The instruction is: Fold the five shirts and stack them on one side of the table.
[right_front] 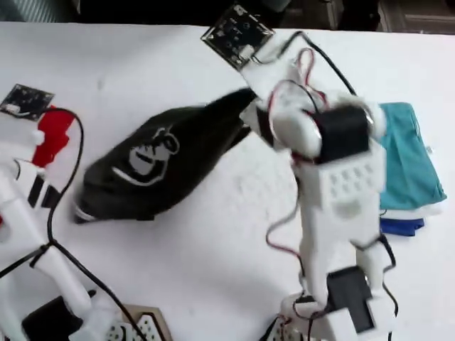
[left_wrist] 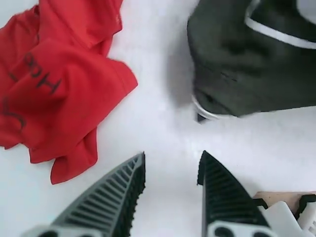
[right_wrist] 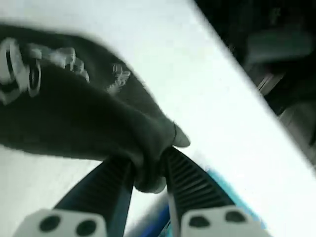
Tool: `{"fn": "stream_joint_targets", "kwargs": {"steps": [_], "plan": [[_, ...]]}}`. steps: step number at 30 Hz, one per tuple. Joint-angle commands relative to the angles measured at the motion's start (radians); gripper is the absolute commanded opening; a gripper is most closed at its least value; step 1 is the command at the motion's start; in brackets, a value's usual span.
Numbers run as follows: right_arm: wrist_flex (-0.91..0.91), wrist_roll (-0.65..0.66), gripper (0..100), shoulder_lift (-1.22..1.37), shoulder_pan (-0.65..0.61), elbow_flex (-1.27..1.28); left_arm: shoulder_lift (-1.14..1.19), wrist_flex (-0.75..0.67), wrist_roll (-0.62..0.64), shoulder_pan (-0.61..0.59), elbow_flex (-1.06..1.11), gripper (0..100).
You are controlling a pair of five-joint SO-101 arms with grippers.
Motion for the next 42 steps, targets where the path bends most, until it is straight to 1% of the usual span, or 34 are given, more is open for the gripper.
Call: {"fn": "stream_joint_targets", "kwargs": {"steps": [1, 4, 11, 14, 17, 20, 22, 24, 26, 29, 33, 36, 40, 42], "plan": [[-0.07, 0.008, 1.9, -0.09, -0.035, -0.132, -0.036, 0.006, 0.015, 0.039, -0.009, 19], [-0.114, 0.008, 1.9, -0.104, -0.07, -0.186, -0.036, 0.003, 0.063, 0.041, -0.009, 19], [-0.124, 0.008, 1.9, -0.104, -0.076, -0.203, -0.048, 0.017, 0.058, 0.042, -0.012, 19], [-0.131, 0.008, 1.9, -0.099, -0.076, -0.192, -0.131, 0.037, 0.061, 0.084, -0.018, 19], [-0.162, 0.008, 1.9, -0.082, -0.076, -0.172, -0.259, 0.038, 0.086, 0.177, 0.008, 19], [-0.18, 0.002, 1.9, -0.061, -0.076, -0.17, -0.369, 0.035, 0.158, 0.325, 0.092, 21], [-0.18, 0.0, 1.9, -0.047, -0.074, -0.169, -0.424, 0.031, 0.239, 0.426, 0.169, 26], [-0.176, 0.0, 1.9, -0.038, -0.073, -0.166, -0.449, -0.006, 0.353, 0.518, 0.244, 29], [-0.174, 0.0, 1.9, -0.033, -0.071, -0.161, -0.452, -0.055, 0.443, 0.596, 0.31, 29], [-0.174, 0.0, 1.9, -0.031, -0.071, -0.161, -0.452, -0.117, 0.528, 0.714, 0.384, 29], [-0.174, 0.0, 1.9, -0.033, -0.068, -0.126, -0.453, -0.163, 0.654, 0.875, 0.433, 30], [-0.174, 0.0, 1.9, -0.041, -0.067, -0.107, -0.453, -0.209, 0.729, 0.96, 0.453, 30], [-0.174, -0.002, 1.9, -0.041, -0.062, -0.106, -0.452, -0.316, 0.775, 1.024, 0.523, 29], [-0.174, -0.002, 1.9, -0.041, -0.062, -0.104, -0.452, -0.371, 0.778, 1.044, 0.575, 29]]}}
